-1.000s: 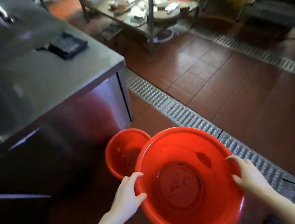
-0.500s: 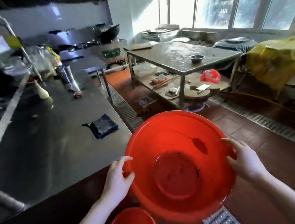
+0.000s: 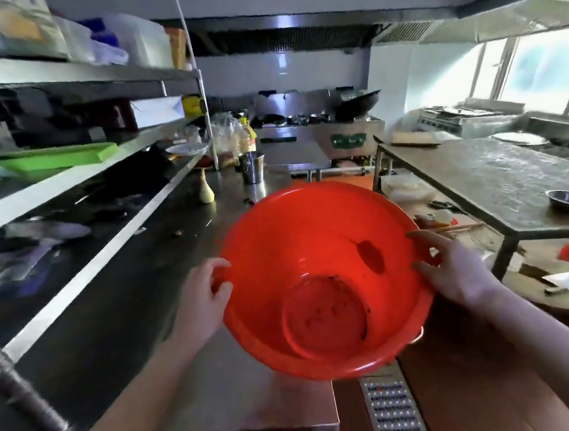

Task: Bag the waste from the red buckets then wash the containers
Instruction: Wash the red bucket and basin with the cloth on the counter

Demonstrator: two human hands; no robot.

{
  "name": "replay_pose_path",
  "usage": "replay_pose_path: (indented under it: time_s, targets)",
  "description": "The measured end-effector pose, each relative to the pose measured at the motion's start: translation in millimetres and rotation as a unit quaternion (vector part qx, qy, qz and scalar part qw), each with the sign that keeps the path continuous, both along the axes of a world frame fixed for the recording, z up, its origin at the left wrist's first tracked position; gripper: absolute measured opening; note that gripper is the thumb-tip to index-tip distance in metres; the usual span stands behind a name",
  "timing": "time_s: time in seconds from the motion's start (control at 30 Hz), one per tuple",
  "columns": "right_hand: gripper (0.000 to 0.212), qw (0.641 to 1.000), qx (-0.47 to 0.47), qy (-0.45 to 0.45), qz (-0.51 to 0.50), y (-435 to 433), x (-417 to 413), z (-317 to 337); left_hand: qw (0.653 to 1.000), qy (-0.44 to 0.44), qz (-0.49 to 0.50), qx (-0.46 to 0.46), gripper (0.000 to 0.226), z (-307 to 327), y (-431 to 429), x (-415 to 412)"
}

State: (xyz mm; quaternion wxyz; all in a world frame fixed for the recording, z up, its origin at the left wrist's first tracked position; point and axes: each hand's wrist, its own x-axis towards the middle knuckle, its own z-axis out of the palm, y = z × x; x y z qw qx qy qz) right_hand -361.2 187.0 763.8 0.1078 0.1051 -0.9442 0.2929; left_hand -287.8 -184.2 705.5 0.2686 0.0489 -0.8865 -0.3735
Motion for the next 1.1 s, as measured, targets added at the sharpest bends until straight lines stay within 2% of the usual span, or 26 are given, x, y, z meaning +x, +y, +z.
replay_pose_path:
  time_s: [0.27,0.47,0.63,0.83,1.0,1.1]
  targets:
    - [0.057,0.985,0.024,-0.009,0.169,-132,-186,3,0.986,-0.007,0.169,-0.003,0.03,5,-89,-66]
    - [0.053,0.946,0.015,-0.046,0.321,-265,-277,-16,0.948,-0.026,0.316,0.005,0.029,-7,-141,-57]
    - [0.053,0.889,0.061,-0.053,0.45,-370,-327,-37,0.89,-0.017,0.455,0.028,0.029,-22,-152,-54]
    - [0.05,0.823,0.083,-0.075,0.558,-463,-371,-58,0.797,-0.032,0.601,0.047,0.023,-32,-132,-69]
    - [0.044,0.78,0.056,-0.099,0.615,-504,-393,-73,0.739,-0.027,0.669,0.077,0.02,-32,-102,-86]
    - [0.043,0.748,-0.015,-0.166,0.642,-495,-393,-82,0.705,-0.032,0.702,0.095,0.018,-36,-81,-90]
